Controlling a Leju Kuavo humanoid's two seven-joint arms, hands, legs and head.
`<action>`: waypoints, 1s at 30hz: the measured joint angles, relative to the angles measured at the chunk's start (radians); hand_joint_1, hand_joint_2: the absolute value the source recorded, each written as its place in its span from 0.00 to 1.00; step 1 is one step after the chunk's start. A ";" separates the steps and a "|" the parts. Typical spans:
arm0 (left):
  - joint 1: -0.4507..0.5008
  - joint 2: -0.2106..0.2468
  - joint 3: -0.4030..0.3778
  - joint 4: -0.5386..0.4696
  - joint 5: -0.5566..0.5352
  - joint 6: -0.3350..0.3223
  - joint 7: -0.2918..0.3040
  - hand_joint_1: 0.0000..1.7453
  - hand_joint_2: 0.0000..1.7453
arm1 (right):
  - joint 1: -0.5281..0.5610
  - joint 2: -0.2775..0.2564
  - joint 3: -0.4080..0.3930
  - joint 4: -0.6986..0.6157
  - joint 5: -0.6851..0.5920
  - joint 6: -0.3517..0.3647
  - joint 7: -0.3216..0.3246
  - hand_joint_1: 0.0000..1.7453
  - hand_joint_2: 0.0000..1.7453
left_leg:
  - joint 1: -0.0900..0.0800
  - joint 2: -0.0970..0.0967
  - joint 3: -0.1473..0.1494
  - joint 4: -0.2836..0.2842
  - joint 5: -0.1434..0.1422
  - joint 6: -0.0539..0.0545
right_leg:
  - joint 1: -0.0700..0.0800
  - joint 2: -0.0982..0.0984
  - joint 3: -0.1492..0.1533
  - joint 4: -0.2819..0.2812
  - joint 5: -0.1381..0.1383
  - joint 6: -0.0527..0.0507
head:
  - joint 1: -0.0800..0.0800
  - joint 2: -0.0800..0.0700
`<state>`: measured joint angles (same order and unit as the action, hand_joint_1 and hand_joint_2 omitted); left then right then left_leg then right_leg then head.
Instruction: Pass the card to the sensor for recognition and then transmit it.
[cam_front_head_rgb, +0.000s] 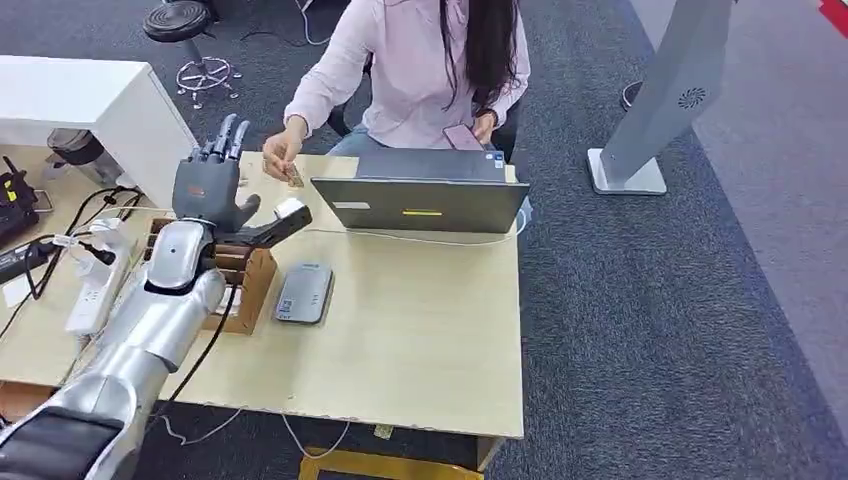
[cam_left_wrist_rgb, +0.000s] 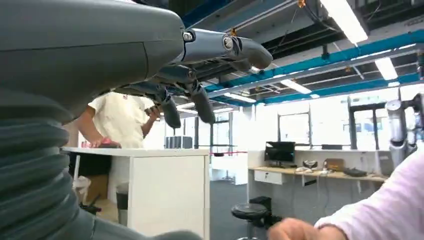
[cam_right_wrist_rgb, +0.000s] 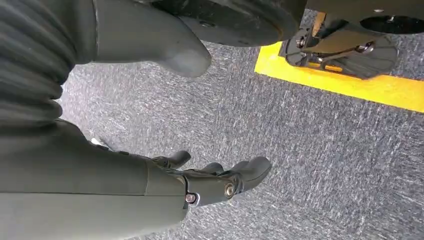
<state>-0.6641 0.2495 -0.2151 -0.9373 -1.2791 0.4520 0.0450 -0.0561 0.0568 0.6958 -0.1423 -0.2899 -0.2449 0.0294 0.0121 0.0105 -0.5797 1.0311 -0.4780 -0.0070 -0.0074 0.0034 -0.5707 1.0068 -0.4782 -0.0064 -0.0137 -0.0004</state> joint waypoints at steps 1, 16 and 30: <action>0.025 0.002 0.000 -0.037 0.003 0.000 -0.002 0.00 1.00 | 0.000 0.001 0.000 0.000 -0.002 -0.002 0.000 0.00 1.00 | 0.000 0.000 0.000 0.000 0.000 0.000 | 0.000 0.000 0.000 0.000 0.000 0.000 | 0.000 0.000; 0.648 0.041 0.063 -0.708 0.017 -0.067 -0.046 0.00 1.00 | 0.017 0.008 -0.019 0.000 -0.086 -0.052 -0.034 0.00 1.00 | 0.000 0.001 0.000 0.000 -0.004 0.002 | 0.000 0.001 0.000 0.000 -0.004 0.002 | -0.001 0.000; 0.838 0.087 0.133 -0.845 0.042 -0.159 -0.036 0.00 1.00 | 0.022 0.008 -0.032 0.000 -0.097 -0.054 -0.032 0.00 1.00 | 0.000 -0.002 0.000 0.000 -0.004 0.002 | 0.000 -0.003 0.001 0.000 -0.004 0.001 | 0.000 0.000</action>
<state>0.1744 0.3365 -0.0820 -1.7826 -1.2375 0.2926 0.0088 -0.0344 0.0649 0.6634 -0.1423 -0.3872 -0.2991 -0.0031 0.0120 0.0080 -0.5799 1.0306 -0.4817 -0.0049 -0.0078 0.0002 -0.5695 1.0064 -0.4826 -0.0051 -0.0141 -0.0004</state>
